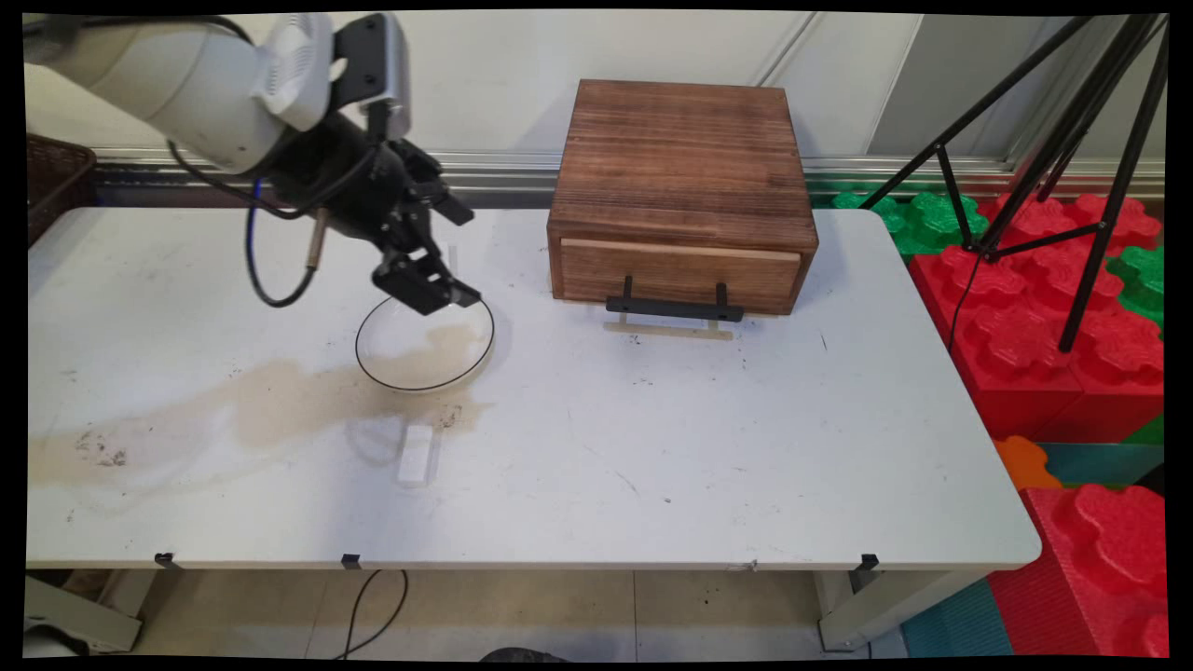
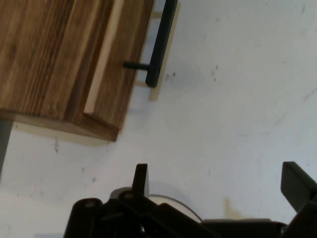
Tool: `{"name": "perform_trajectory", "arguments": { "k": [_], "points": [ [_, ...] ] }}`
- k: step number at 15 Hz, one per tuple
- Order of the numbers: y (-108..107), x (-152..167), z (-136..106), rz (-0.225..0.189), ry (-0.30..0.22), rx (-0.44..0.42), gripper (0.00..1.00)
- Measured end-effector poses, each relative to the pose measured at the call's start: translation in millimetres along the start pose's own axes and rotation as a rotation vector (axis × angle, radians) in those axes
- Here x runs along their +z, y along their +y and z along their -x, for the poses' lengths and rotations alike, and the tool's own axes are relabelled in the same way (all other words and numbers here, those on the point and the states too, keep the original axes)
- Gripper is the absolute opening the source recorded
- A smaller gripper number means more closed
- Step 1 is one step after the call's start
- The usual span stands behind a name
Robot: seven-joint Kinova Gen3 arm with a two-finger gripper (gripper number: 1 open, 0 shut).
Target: Open the drawer
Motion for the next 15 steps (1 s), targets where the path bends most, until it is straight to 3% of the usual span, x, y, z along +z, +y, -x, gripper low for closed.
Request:
{"name": "perform_trajectory", "arguments": {
  "k": [9, 15],
  "points": [
    [1.2, 36.5, -44.0, 0.001, 0.025, 0.009, 1.00],
    [-2.7, 83.4, -72.9, 0.011, 0.029, 0.011, 1.00]
  ]
}}
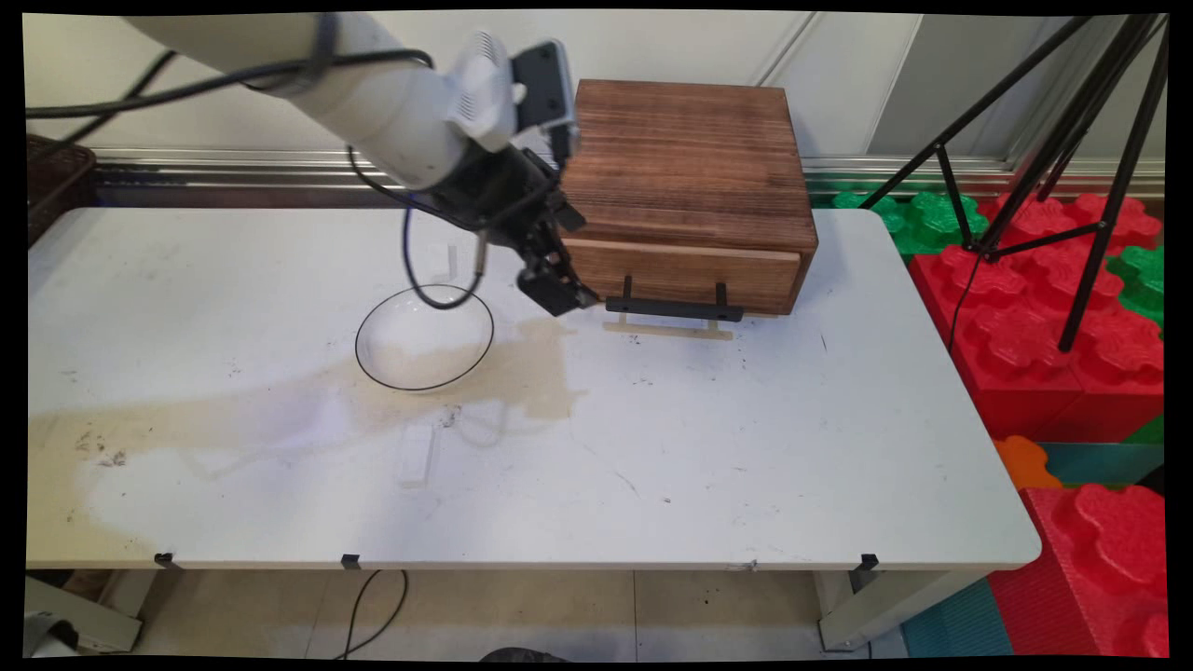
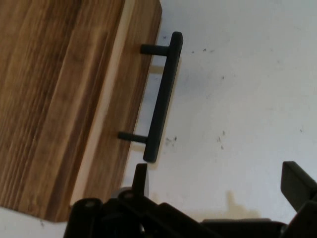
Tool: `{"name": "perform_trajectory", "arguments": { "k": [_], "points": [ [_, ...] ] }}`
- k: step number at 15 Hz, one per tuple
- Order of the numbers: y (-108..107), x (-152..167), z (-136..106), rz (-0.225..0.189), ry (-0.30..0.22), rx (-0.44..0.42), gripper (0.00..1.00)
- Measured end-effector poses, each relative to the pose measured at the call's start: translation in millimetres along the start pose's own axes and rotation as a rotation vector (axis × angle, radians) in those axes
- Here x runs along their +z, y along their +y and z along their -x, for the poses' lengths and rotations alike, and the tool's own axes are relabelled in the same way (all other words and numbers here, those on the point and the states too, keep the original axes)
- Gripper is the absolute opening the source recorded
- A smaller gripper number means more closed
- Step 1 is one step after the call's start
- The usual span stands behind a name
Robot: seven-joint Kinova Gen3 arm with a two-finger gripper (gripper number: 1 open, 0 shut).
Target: Open the drawer
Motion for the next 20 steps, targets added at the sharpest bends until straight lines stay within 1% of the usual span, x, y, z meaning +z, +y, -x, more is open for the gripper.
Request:
{"name": "perform_trajectory", "arguments": {
  "k": [2, 10, 20],
  "points": [
    [-1.8, 12.6, -5.7, 0.003, 0.000, 0.002, 1.00],
    [-12.4, 82.1, -29.6, 0.017, -0.001, -0.001, 1.00],
    [-20.7, 149.0, -36.4, 0.042, -0.014, -0.010, 1.00]
  ]
}}
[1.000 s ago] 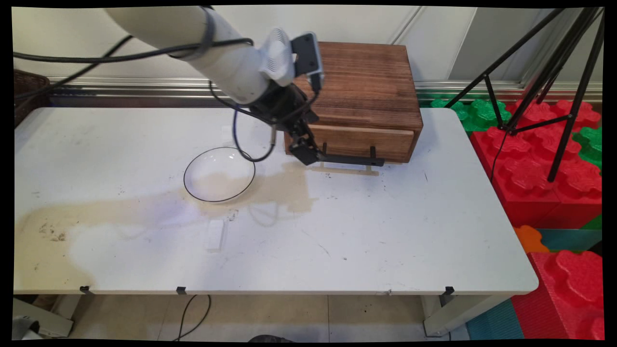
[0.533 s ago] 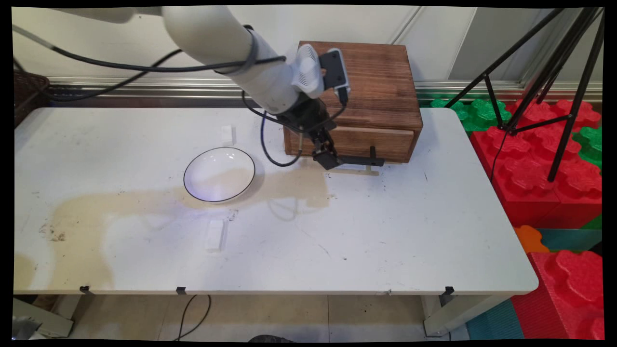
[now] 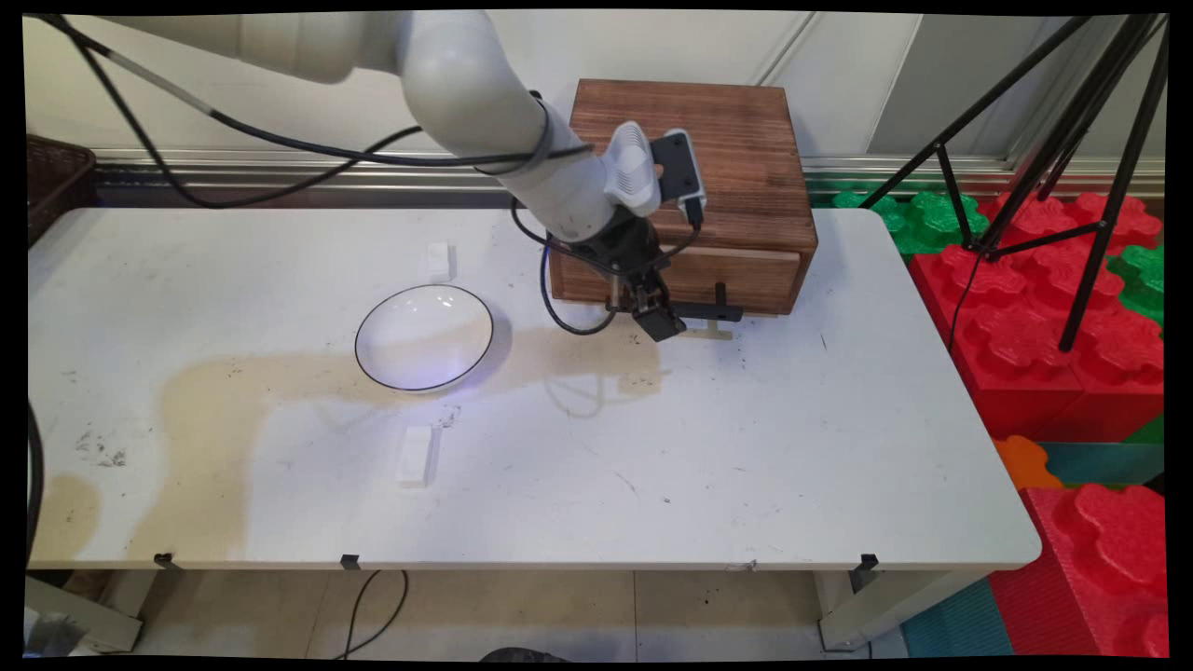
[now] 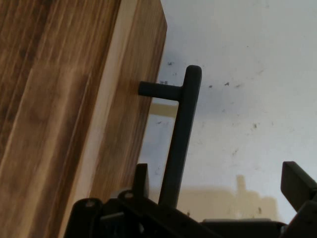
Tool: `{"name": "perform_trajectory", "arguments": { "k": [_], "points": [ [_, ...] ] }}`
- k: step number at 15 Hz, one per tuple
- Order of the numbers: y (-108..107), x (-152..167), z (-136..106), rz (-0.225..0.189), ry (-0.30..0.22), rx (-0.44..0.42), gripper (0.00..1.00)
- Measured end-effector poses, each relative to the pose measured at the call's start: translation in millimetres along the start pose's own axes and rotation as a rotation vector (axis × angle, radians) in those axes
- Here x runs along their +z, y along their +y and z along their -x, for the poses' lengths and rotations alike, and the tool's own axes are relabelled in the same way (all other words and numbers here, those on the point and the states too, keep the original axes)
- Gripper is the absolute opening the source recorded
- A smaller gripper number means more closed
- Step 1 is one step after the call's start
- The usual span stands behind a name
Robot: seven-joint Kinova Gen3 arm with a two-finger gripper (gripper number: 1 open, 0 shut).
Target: Open the drawer
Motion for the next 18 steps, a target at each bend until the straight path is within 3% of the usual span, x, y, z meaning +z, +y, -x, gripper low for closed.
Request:
{"name": "perform_trajectory", "arguments": {
  "k": [18],
  "points": [
    [-1.4, 68.3, 8.2, 0.032, -0.039, -0.017, 1.00]
  ]
}}
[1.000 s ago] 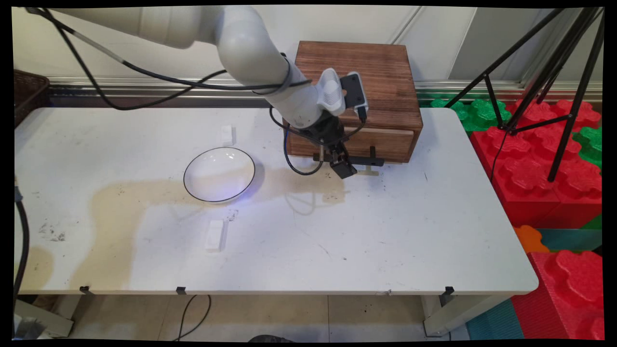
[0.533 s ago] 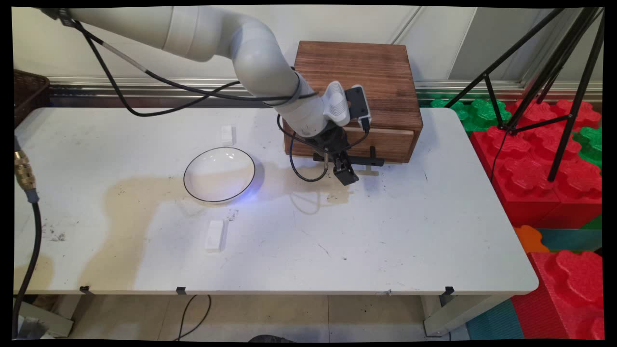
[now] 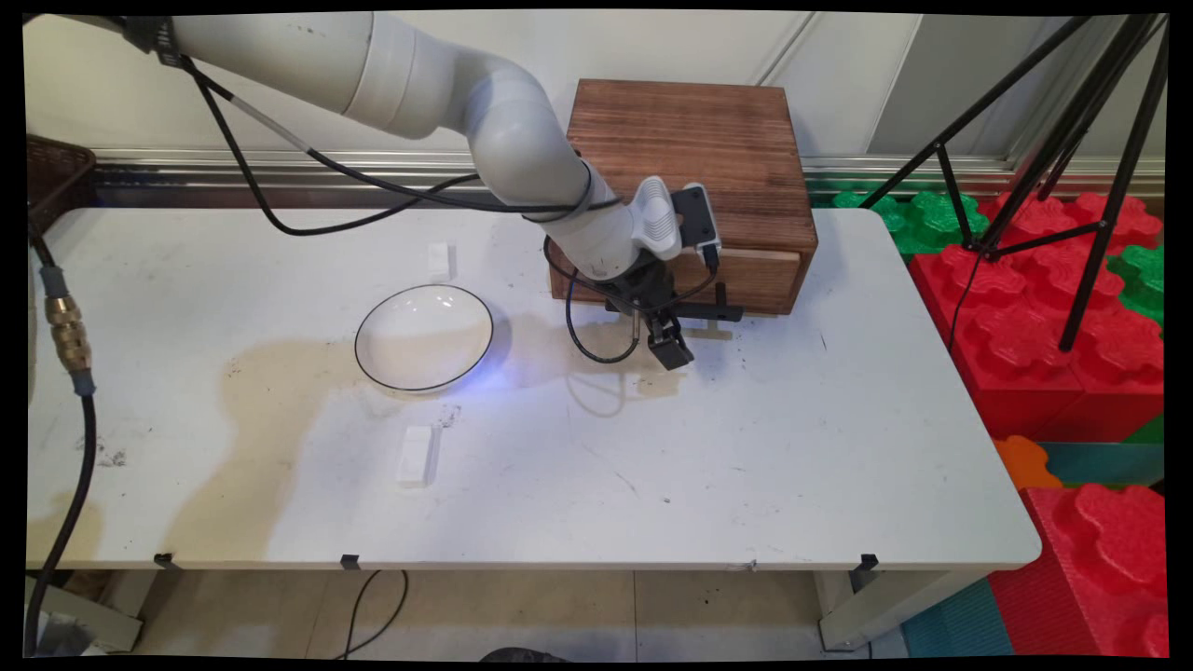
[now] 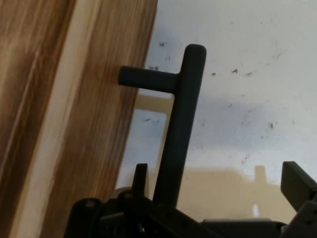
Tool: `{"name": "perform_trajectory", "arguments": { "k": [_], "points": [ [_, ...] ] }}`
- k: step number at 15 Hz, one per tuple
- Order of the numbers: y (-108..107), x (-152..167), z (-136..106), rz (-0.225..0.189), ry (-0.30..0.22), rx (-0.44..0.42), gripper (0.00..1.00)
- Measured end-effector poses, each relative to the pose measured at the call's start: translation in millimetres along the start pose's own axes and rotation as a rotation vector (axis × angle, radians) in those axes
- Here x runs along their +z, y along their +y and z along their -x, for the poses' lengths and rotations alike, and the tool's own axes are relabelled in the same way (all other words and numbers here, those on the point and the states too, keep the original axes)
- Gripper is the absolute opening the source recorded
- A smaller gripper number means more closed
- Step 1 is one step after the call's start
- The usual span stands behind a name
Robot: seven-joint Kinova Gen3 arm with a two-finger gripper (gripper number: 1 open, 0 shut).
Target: Open the drawer
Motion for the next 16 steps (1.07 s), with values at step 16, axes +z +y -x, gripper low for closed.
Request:
{"name": "perform_trajectory", "arguments": {
  "k": [16],
  "points": [
    [30.7, 4.0, 4.8, 0.029, -0.022, -0.006, 1.00]
  ]
}}
